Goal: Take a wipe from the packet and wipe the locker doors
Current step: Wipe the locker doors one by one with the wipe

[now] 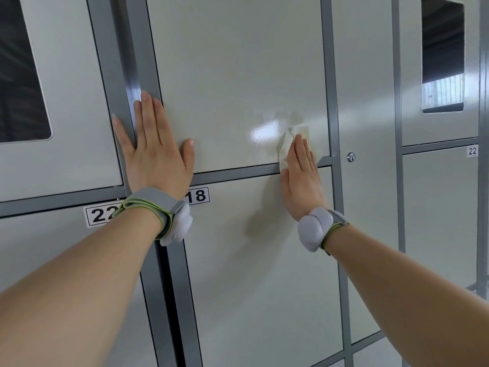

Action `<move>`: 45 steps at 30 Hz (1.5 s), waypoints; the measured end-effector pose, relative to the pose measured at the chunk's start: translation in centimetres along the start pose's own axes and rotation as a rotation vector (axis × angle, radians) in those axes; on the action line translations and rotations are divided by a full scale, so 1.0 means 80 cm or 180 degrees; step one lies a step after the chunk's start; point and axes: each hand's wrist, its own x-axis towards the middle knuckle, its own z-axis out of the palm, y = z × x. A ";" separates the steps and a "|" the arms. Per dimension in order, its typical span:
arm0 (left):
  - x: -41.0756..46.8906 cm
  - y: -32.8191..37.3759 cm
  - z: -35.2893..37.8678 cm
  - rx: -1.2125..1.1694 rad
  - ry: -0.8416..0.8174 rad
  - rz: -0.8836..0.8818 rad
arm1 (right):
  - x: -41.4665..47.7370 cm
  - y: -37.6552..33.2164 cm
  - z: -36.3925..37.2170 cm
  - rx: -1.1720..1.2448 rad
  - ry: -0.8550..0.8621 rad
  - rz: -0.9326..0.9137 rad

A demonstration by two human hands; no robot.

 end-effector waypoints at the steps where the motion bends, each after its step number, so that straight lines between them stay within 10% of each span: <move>1: 0.000 0.000 0.000 -0.0003 0.0008 0.0007 | 0.011 0.000 -0.002 0.0000 0.0021 0.0054; 45: -0.002 -0.002 0.002 -0.0067 0.0087 0.0065 | -0.016 0.037 -0.004 -0.0048 -0.0176 0.0880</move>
